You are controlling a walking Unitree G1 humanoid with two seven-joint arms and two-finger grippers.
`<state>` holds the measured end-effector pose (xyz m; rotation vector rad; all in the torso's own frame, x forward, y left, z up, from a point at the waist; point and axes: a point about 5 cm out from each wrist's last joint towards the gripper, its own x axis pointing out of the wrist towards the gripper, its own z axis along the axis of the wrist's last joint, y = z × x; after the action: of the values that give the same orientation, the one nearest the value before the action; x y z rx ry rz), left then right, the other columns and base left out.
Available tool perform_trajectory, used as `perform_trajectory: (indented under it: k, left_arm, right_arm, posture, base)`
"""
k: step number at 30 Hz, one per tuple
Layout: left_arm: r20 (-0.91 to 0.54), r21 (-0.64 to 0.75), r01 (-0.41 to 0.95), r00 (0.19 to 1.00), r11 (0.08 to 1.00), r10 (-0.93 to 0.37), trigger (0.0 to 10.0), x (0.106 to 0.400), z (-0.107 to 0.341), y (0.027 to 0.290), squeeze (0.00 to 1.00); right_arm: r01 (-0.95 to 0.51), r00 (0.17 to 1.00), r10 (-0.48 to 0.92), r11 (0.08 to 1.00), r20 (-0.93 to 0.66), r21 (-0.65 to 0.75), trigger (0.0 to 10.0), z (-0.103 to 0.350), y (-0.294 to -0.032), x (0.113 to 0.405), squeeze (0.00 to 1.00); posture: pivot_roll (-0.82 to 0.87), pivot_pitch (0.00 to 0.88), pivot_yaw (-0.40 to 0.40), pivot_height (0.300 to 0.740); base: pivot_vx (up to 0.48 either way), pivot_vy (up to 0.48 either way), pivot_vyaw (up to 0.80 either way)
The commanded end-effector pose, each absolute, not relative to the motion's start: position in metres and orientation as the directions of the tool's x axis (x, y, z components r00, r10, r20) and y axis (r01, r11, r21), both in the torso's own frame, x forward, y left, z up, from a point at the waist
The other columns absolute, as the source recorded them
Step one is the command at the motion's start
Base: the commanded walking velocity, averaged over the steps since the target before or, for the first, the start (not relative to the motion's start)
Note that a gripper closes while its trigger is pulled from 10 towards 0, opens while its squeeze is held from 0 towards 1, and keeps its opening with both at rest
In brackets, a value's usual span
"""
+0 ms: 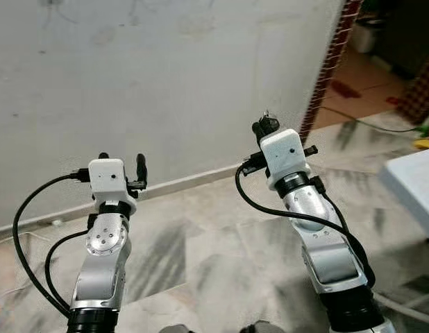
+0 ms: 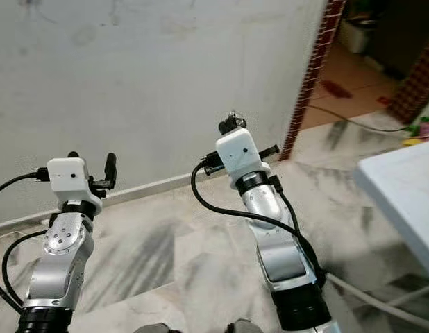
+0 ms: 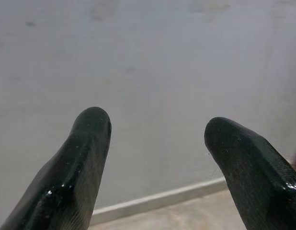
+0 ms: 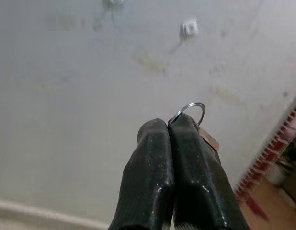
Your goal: Hang keys on a hook
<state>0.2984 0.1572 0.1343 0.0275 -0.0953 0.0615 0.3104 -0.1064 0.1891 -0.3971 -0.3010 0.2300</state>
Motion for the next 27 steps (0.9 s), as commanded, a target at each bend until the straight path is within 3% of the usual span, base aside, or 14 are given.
perform_trajectory:
  k: [1,15,27]
  left_arm:
    - [0.094,0.040,-0.067,0.994,0.997,0.063,10.0,0.2986,0.1351,0.1616,0.00]
    - [0.089,0.045,-0.088,0.993,0.995,0.084,10.0,0.2971,0.1338,0.1632,0.00]
    - [0.118,0.065,-0.054,0.992,0.996,0.046,10.0,0.2984,0.1384,0.1564,0.00]
  right_arm:
    - [-0.150,0.922,0.272,0.908,0.277,-0.392,10.0,0.1966,-0.1037,0.3096,0.00]
    - [-0.155,0.921,0.275,0.910,0.278,-0.385,10.0,0.1970,-0.1028,0.3117,0.00]
    - [-0.149,0.921,0.270,0.911,0.281,-0.385,10.0,0.1971,-0.1037,0.3121,0.00]
  posture:
    - [0.01,0.145,0.041,0.740]
    - [0.02,0.144,0.036,0.740]
    - [0.01,0.141,0.039,0.740]
  base:
    - [0.000,0.480,0.00]
    - [0.000,0.480,0.00]
    - [0.000,0.000,0.00]
